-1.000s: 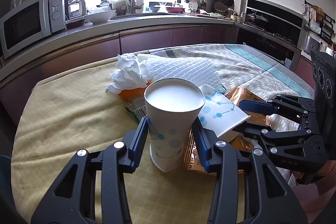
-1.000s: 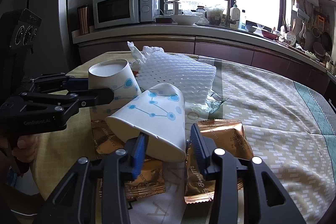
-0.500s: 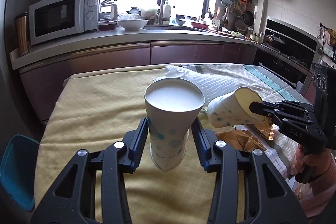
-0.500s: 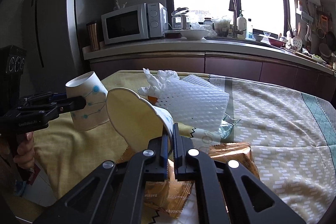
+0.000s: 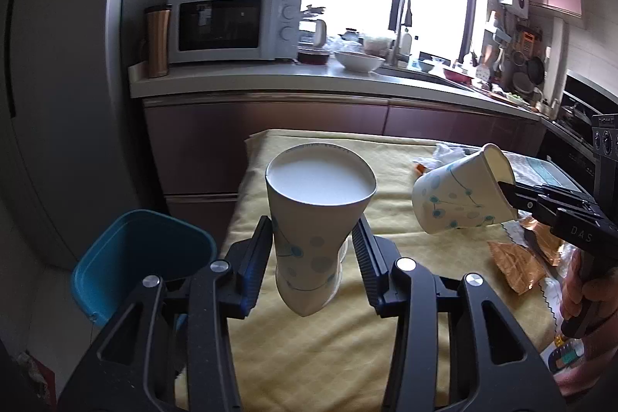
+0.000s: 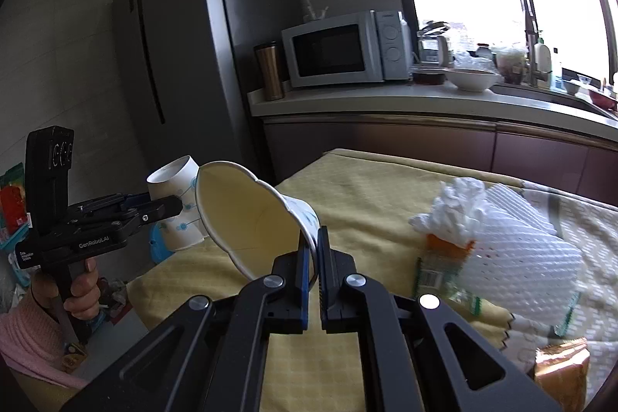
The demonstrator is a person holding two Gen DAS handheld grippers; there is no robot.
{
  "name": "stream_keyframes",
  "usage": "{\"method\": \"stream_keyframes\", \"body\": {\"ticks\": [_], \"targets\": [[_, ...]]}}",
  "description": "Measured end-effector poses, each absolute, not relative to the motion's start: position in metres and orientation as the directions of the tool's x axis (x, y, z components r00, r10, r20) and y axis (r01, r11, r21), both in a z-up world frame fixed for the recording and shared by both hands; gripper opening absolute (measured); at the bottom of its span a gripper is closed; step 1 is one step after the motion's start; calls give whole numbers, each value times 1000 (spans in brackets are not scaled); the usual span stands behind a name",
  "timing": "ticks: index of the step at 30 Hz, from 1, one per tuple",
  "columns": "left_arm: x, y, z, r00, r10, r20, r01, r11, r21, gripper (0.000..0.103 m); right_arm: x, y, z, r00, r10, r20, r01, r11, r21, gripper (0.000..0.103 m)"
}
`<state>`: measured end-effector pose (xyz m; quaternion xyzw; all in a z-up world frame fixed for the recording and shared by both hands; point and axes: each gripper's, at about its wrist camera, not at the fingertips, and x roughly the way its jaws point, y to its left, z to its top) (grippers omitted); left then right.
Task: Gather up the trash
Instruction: 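Carry both paper cups over the teal bin with both tools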
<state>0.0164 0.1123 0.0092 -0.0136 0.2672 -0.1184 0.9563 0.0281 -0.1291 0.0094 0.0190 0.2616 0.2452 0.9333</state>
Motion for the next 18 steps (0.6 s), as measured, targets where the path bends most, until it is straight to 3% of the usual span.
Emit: {"method": "stream_keyframes", "body": {"ticks": [9, 18], "targets": [[15, 193, 8, 858, -58, -510, 11, 995, -95, 43, 71, -48, 17, 610, 610, -506, -606, 771, 197, 3], [23, 247, -8, 836, 58, -546, -125, 988, -86, 43, 120, 15, 3, 505, 656, -561, -669, 708, 226, 3]]}}
